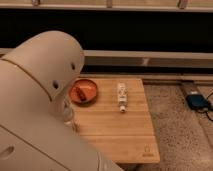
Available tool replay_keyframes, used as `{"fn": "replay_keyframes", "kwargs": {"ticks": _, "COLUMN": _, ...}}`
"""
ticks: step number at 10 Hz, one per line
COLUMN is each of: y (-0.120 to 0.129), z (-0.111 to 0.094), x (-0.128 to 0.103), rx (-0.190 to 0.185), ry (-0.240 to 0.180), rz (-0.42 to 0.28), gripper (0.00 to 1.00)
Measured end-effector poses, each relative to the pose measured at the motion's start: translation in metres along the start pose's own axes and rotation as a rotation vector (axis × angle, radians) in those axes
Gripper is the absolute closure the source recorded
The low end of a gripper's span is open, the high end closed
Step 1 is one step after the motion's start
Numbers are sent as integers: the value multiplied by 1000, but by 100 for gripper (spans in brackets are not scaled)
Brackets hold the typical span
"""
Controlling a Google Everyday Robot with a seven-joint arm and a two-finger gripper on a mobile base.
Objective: Wipe the white sponge on the table
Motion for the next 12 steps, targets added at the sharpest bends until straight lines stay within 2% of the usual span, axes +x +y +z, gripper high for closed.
{"fn": "replay_keyframes", "kwargs": {"ticks": 3, "y": -9, "z": 2, "x": -20, "rx": 14, "ry": -12, "rz": 26, "gripper": 100}}
{"fn": "replay_keyframes", "kwargs": {"ticks": 6, "y": -28, "z": 6, "x": -41, "rx": 31, "ry": -20, "rz": 82, "gripper": 100}}
{"fn": "replay_keyframes", "kwargs": {"ticks": 10, "y": -59, "z": 11, "x": -46, "rx": 57, "ry": -7, "rz": 168, "gripper": 100}}
{"fn": "replay_keyframes", "kwargs": {"ticks": 12, "y": -74, "z": 12, "x": -46, "rx": 50, "ry": 8, "rz": 203, "gripper": 100}}
